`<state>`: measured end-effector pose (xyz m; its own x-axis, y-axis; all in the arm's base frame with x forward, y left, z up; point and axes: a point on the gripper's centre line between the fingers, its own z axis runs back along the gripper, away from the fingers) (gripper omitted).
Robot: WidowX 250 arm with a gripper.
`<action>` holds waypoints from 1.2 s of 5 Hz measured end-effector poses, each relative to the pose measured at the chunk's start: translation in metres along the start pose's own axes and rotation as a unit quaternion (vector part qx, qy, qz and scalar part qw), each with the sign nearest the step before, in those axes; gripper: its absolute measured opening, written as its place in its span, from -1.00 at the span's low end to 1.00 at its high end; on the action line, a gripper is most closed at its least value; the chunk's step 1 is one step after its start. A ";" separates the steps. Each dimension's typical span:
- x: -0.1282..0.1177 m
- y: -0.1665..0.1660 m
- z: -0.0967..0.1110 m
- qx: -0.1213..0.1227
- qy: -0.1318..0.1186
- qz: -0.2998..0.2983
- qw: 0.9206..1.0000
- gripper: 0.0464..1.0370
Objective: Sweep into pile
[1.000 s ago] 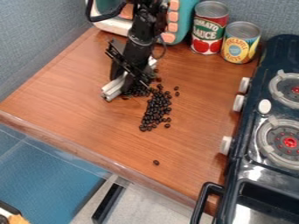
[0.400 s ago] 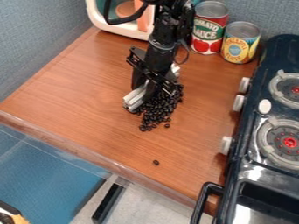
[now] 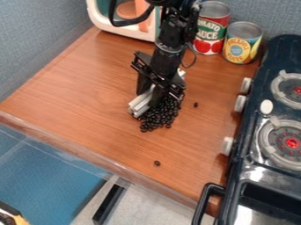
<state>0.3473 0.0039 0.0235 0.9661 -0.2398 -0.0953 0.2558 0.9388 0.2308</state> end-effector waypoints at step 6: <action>0.018 0.078 -0.011 0.061 0.009 0.031 0.998 -0.33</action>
<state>0.3838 0.0761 0.0288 0.9796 -0.1776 -0.0938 0.1995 0.9144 0.3524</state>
